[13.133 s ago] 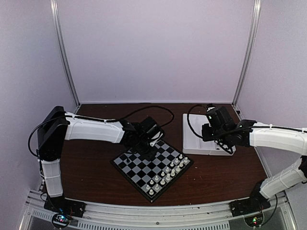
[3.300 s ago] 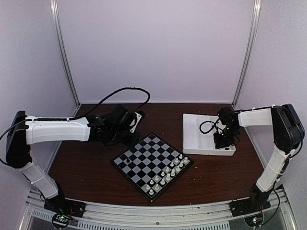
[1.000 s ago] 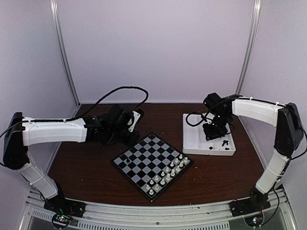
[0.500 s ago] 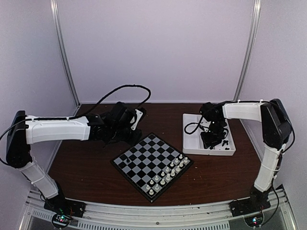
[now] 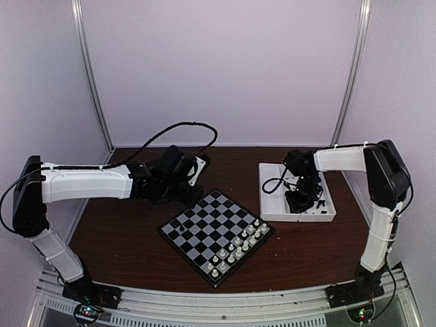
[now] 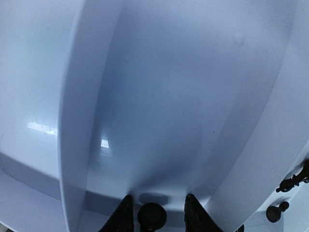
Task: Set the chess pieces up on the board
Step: Pick up the chess piece from the storage box, then place the chess piece on the chessboard.
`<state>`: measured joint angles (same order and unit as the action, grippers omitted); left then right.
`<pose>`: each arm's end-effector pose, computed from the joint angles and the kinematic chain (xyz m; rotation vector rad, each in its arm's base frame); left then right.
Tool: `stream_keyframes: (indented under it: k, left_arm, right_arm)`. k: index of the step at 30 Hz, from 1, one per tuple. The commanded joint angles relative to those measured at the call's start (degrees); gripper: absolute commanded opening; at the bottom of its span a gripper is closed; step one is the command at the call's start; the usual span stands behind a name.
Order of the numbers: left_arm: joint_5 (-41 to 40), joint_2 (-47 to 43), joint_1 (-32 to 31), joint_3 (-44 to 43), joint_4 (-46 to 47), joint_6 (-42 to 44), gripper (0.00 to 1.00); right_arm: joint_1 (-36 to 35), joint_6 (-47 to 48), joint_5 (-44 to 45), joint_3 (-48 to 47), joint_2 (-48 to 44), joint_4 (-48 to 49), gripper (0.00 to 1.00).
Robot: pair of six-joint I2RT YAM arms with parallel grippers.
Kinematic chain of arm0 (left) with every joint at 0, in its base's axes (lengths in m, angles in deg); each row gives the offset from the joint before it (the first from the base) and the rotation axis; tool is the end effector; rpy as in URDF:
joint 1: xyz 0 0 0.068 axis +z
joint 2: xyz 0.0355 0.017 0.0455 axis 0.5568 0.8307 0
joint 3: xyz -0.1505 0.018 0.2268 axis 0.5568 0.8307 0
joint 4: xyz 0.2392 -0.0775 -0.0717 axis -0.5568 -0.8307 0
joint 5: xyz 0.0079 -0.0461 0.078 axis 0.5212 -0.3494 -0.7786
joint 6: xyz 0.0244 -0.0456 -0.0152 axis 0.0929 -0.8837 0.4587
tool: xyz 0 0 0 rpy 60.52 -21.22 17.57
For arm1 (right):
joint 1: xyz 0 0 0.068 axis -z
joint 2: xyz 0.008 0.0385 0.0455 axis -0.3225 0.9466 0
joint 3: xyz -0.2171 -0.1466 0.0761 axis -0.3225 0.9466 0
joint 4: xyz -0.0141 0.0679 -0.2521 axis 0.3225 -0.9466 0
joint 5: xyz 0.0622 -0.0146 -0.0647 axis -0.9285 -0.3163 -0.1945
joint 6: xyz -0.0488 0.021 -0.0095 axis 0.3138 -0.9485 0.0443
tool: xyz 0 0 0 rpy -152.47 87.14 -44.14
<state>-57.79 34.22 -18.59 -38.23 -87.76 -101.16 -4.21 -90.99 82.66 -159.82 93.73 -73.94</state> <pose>0.2261 -0.2791 0.2458 0.6124 2.2591 -0.2948 0.3235 0.1407 0.1571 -0.3319 3.0882 0.1497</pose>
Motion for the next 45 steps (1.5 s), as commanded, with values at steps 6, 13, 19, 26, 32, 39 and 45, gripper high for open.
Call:
stream_keyframes:
  k: [6,13,19,26,32,39,45]
  left_arm:
    - [0.23,-0.11,0.57,-1.44,0.14,0.74,0.29]
    - [-0.34,-0.24,0.57,-1.44,-0.04,0.82,0.29]
    - [-0.88,-0.54,0.57,-1.1,-0.23,0.82,0.29]
    - [-0.88,-0.61,0.57,-1.0,0.17,0.8,0.29]
    - [-0.33,-1.02,1.1,-0.29,0.66,-0.22,0.29]
    - [-0.14,-2.85,1.72,1.54,1.06,-1.22,0.29]
    - [-0.85,-5.22,1.91,4.13,0.93,-1.55,0.29]
  right_arm:
    - [0.18,-1.19,0.61,-0.22,-1.39,0.02,0.17]
    - [1.11,-2.81,2.04,-3.66,-4.39,1.81,0.1]
    - [1.41,-2.5,2.51,-4.68,-7.22,1.65,0.09]
    - [0.81,-1.23,-1.61,-5.84,-9.21,0.27,0.08]
    - [-3.64,-2.07,-4.72,-7.31,-11.3,1.51,0.09]
    - [-9.95,-5.62,-8.18,-11.28,-8.62,5.9,0.09]
    - [-14.78,-11.06,-11.98,-12.97,-3.87,13.91,0.1]
